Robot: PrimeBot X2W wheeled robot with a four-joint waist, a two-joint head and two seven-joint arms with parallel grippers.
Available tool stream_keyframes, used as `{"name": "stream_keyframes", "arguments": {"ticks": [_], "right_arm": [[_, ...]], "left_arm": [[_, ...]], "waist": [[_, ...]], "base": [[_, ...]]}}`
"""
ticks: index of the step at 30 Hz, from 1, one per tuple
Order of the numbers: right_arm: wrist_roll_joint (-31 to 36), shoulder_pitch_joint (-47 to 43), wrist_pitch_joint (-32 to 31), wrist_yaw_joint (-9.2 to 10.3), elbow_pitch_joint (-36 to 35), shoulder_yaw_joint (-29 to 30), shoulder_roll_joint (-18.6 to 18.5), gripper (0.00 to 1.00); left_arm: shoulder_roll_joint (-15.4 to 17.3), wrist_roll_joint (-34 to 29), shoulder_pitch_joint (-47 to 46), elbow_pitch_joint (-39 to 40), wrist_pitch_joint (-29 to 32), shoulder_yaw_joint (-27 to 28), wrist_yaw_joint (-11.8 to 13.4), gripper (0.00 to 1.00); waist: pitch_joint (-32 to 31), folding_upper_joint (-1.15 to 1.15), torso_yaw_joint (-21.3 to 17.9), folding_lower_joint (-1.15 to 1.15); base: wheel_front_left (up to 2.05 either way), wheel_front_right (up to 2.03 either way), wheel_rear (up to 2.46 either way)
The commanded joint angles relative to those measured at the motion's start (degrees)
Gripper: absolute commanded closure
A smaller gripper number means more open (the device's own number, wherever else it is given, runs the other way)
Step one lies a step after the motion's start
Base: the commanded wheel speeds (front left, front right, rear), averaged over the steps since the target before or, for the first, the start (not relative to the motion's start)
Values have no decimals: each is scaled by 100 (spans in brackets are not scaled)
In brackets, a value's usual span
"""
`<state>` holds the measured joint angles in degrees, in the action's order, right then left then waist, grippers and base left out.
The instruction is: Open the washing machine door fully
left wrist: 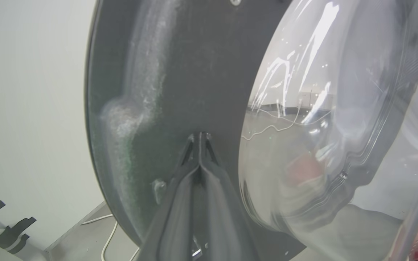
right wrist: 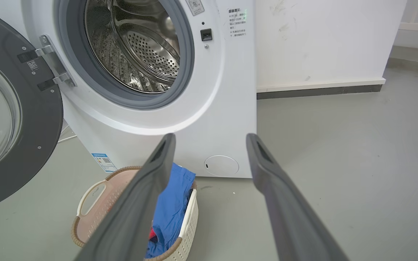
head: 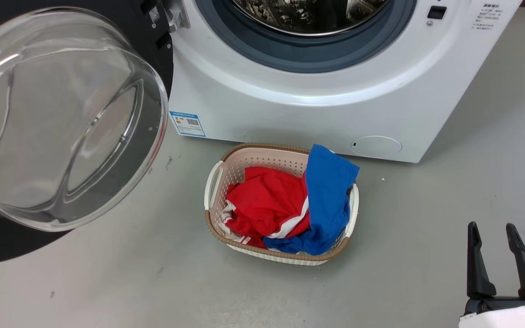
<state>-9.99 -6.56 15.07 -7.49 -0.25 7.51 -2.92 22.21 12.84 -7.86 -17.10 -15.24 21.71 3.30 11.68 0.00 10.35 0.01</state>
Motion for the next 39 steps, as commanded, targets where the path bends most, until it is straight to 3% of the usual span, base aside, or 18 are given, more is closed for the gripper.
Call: {"name": "stream_keyframes", "arguments": {"ticks": [1, 12, 21, 28, 39], "right_arm": [[56, 98, 13, -1, -38, -7, 8, 0], [85, 211, 13, -1, -7, -29, 9, 0], [18, 92, 14, -1, 58, -34, 9, 0], [-44, -27, 13, -1, 99, -40, 8, 0], [-42, -294, 13, -1, 13, -17, 8, 0]], "left_arm": [[81, 4, -183, -90, 16, 75, -34, 100], [356, -64, -787, -970, 16, 373, -314, 100], [428, -376, -852, -1179, 15, 534, -538, 100], [119, -736, -508, -436, 15, 448, -709, 100], [-642, -1229, 157, 1374, 15, -220, -704, 100]], "waist": [[60, 0, -15, -1], [191, 0, -108, -1], [-64, 0, -103, -1], [-446, 0, -108, -1], [-1003, 0, -165, -1]], "base": [[0, 0, 0], [0, 0, 0], [0, 0, 0], [0, 0, 0], [0, 0, 0]]}}
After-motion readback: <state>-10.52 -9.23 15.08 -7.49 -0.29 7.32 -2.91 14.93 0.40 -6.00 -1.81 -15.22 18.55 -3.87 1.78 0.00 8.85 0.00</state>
